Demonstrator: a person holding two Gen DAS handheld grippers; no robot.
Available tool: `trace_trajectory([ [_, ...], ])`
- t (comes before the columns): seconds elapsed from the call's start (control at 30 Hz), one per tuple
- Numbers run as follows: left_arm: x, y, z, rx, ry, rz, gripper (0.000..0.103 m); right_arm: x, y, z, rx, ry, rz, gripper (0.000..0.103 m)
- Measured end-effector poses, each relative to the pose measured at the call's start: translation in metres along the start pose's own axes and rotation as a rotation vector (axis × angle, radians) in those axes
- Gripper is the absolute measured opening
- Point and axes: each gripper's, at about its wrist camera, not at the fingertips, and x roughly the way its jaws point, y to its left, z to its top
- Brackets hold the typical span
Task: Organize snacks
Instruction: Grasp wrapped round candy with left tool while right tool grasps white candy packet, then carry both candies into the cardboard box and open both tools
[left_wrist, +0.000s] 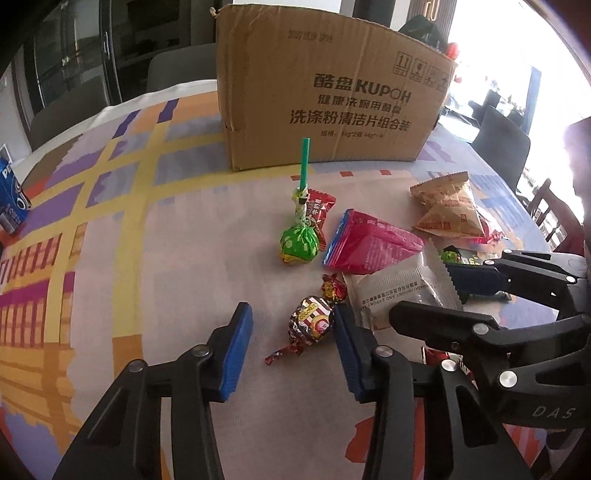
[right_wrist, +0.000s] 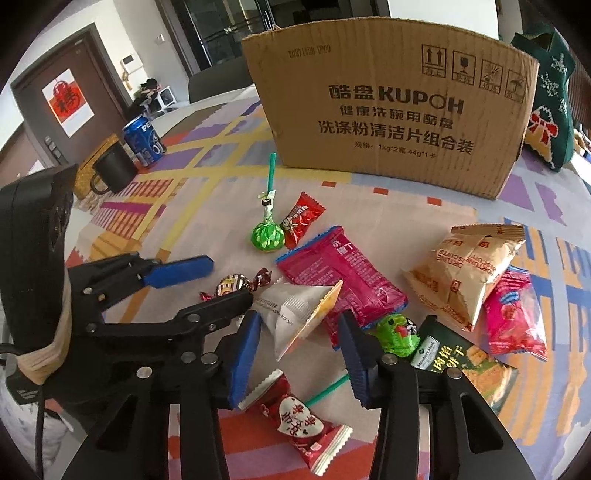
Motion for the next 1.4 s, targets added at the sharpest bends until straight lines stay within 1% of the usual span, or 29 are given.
trace_trajectory([
  [0.03,0.0,0.001,0.001,-0.005,0.001,-0.003,0.039,0.002,0.0,0.001,-0.001,0.001,0.002,0.043],
  [0.1,0.0,0.001,0.002,-0.013,0.004,-0.01,0.032,0.004,0.002,0.002,0.001,0.0,0.011,0.043],
  [0.27,0.0,0.001,0.002,-0.026,0.011,-0.014,0.023,0.009,0.004,0.005,0.003,0.002,0.028,0.037],
  [0.47,-0.005,0.0,0.0,-0.053,0.009,-0.012,0.023,0.012,0.007,0.007,-0.008,-0.003,0.043,0.028],
  [0.63,-0.014,-0.003,-0.001,-0.076,-0.008,0.003,0.023,0.011,0.004,0.006,0.006,-0.014,0.061,0.025],
  [0.87,-0.033,-0.006,0.002,-0.097,-0.043,0.021,0.023,-0.003,-0.002,0.004,0.018,-0.047,0.074,0.024],
  [1.1,-0.055,-0.017,0.012,-0.089,-0.09,0.039,0.023,-0.024,-0.001,0.006,0.005,-0.108,0.066,0.024],
  [1.3,-0.077,-0.03,0.026,-0.074,-0.152,0.058,0.023,-0.049,-0.007,0.01,0.004,-0.171,0.061,0.024],
  [1.4,-0.088,-0.034,0.034,-0.074,-0.186,0.056,0.023,-0.061,-0.011,0.013,0.003,-0.202,0.059,0.024],
])
